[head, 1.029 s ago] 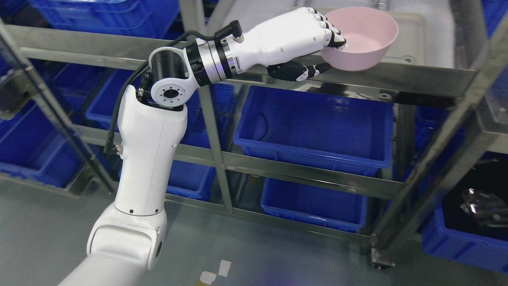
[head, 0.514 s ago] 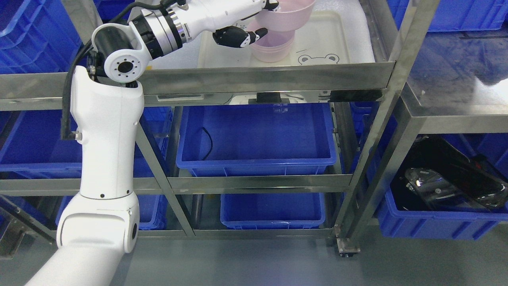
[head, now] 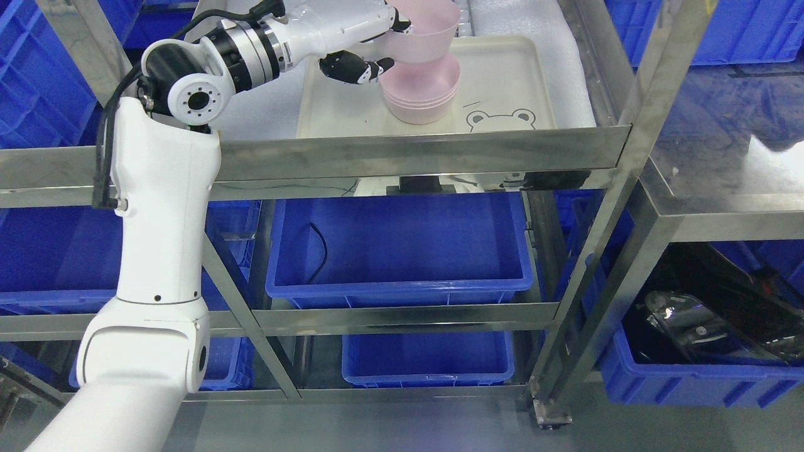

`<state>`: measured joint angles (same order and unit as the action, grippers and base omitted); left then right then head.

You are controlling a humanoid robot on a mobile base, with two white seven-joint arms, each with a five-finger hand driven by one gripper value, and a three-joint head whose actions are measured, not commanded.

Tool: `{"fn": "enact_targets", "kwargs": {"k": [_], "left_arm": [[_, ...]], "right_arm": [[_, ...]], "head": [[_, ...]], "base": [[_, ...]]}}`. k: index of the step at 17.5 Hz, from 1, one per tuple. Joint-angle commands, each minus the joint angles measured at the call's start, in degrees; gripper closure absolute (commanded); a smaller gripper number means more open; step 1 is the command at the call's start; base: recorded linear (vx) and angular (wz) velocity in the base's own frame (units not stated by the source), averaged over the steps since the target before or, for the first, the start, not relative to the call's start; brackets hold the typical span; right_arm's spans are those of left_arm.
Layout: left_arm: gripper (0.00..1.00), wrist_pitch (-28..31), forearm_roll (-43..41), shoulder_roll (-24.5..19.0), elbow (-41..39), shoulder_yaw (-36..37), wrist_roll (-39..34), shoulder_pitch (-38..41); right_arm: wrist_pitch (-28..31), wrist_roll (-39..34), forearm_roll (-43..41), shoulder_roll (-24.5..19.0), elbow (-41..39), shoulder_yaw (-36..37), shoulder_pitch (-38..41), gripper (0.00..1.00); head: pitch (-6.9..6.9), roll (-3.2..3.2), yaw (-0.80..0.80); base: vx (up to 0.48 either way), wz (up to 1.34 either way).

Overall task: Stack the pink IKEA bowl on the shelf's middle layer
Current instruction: 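Move the pink bowl over the pink bowl on the beige tray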

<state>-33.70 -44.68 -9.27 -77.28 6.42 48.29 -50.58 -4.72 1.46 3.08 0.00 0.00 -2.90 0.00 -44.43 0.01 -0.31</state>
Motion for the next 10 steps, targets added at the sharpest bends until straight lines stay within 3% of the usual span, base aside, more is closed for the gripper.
{"fn": "enact_targets", "kwargs": {"k": [1,10], "left_arm": [[0.96,-0.2,-3.2,4.3,5.6,5.1,0.4,-0.6],[0.94,-1.4,-2.8,5.0,4.3,5.7,0.5,-0.4]], "right_arm": [[0.0,0.0,0.0,1.0,-1.0,0.0,1.3,0.0],[0.0,0.0,0.0,1.0,-1.0,0.0,1.3,0.0]], "head": [[0.0,0.0,0.0],[0.0,0.0,0.0]], "base": [[0.132,0.08],[0.072,0.07]]}}
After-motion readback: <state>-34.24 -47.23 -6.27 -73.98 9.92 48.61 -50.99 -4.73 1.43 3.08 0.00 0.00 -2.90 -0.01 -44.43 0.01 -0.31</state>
